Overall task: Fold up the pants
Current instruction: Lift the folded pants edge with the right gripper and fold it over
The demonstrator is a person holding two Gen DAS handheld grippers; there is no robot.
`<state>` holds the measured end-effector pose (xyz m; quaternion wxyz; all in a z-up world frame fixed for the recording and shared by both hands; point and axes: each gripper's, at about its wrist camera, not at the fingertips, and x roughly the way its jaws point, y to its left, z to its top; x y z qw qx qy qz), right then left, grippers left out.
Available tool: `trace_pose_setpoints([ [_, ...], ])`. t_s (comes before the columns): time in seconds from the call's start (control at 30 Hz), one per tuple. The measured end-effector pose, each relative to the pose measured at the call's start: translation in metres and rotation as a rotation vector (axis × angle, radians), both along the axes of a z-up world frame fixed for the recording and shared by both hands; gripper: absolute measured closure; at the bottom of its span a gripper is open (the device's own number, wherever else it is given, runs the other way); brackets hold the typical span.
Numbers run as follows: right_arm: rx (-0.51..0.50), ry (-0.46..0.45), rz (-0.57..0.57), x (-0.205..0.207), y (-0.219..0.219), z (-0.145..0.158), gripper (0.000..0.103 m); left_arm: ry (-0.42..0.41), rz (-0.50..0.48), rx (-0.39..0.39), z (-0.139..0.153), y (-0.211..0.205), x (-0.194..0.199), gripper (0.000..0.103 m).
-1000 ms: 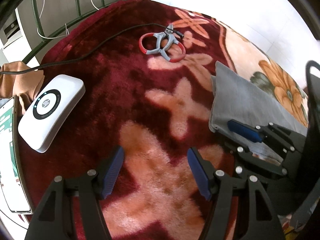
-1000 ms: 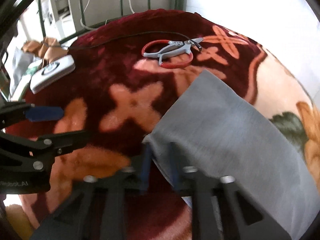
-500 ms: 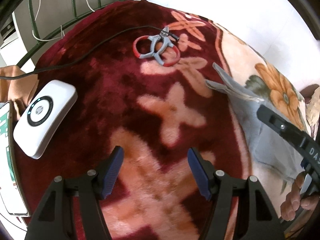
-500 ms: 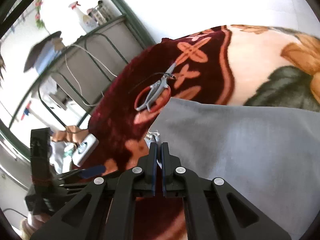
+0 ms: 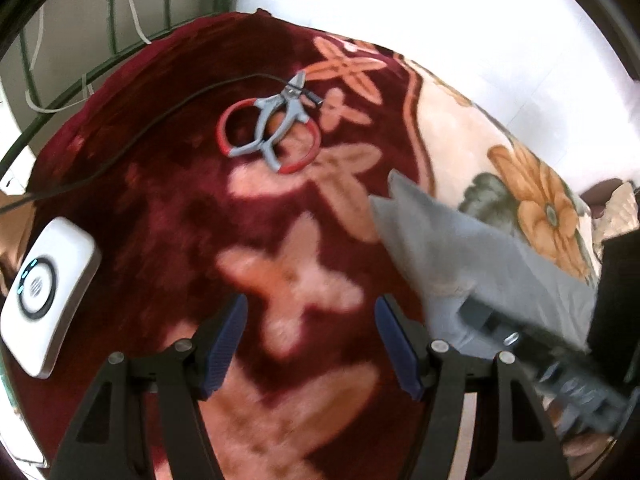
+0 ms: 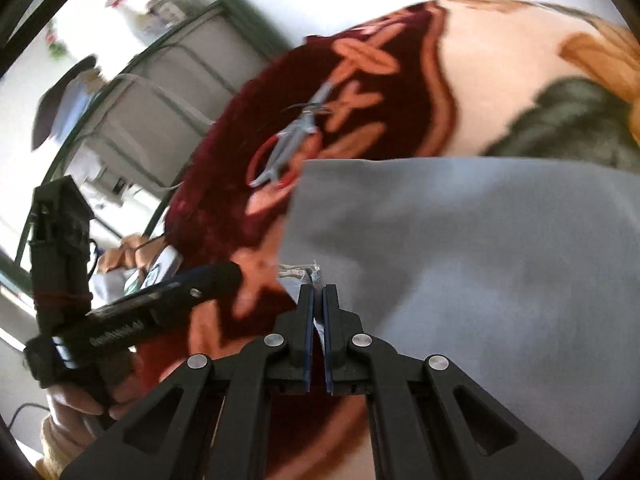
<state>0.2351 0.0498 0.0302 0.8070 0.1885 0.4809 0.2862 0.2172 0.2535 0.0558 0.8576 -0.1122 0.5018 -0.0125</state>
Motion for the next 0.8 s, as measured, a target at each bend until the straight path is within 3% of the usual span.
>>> trace_pose_setpoints([
  [0.13, 0.016, -0.002, -0.129, -0.005, -0.025, -0.006, 0.098, -0.006, -0.019, 0.002, 0.001, -0.008, 0.021, 0.033],
  [0.27, 0.007, 0.000, -0.147, -0.012, -0.040, -0.009, 0.098, -0.012, -0.040, -0.024, -0.001, -0.016, 0.042, 0.033],
  [0.37, -0.026, -0.005, -0.134, -0.012, -0.039, -0.013, 0.098, -0.004, -0.050, -0.075, -0.006, -0.021, 0.057, 0.033],
  [0.6, 0.040, 0.011, -0.103, -0.014, -0.025, -0.025, 0.098, -0.019, -0.063, -0.241, -0.003, -0.027, 0.062, 0.033],
  [0.7, 0.061, -0.005, -0.055, -0.016, -0.013, -0.018, 0.097, -0.019, -0.097, -0.224, 0.000, -0.037, 0.066, 0.032],
  [0.8, -0.023, -0.047, -0.006, -0.024, -0.002, -0.006, 0.082, 0.015, -0.108, -0.133, -0.007, -0.050, 0.074, 0.032],
])
